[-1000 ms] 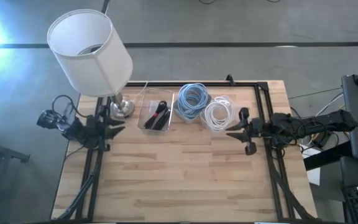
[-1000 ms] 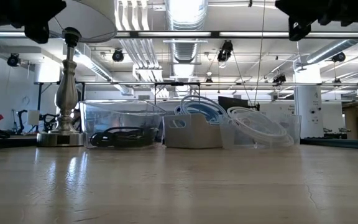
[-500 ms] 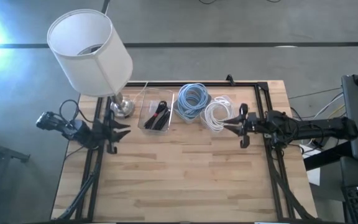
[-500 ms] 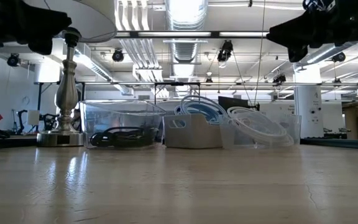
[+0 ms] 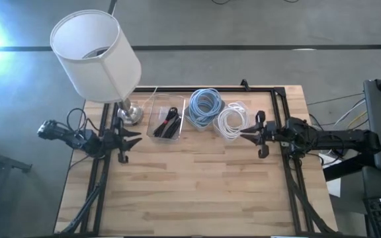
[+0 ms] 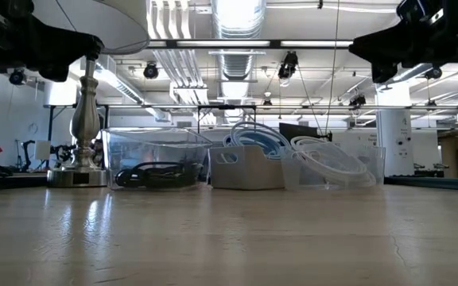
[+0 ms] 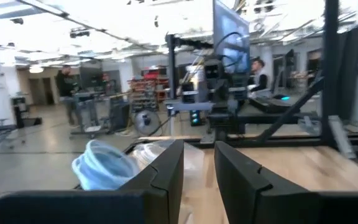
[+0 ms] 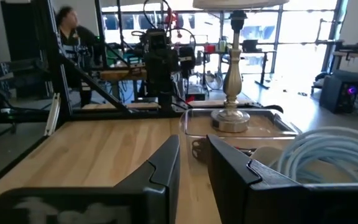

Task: Sort HDMI cables
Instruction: Return to Home Position

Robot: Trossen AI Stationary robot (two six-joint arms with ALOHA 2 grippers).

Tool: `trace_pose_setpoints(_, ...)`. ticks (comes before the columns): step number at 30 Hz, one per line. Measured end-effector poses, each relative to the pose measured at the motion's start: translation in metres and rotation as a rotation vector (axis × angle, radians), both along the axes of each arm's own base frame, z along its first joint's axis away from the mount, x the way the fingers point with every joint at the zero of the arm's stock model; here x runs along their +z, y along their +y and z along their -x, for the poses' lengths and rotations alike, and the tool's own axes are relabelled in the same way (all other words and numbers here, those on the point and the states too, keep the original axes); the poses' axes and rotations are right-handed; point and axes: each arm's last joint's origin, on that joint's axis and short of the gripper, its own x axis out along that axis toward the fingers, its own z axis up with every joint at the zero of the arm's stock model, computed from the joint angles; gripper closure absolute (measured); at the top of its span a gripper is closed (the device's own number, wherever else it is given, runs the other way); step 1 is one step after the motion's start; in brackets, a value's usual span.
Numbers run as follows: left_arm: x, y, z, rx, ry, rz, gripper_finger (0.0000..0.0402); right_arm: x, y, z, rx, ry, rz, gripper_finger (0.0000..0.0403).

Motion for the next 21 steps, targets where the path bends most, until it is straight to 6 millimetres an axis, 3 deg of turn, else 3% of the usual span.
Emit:
trace_pose_setpoints(7, -0.002, 0.005, 0.0, 0.159, 0.029, 0.024, 0.0307, -0.02, 0.0, 0.003, 0.004, -0.025, -0.023, 0.0331)
trace_pose_setpoints(14, -0.003, 0.005, 0.0, 0.168, 0.035, 0.023, 0.0307, -0.031, -0.001, 0.006, -0.019, -0.077, -0.002, 0.032)
trace_pose_setpoints(21, -0.003, 0.005, 0.0, 0.167, 0.036, 0.023, 0.0307, -0.033, -0.003, 0.007, -0.051, -0.066, -0.107, 0.0314)
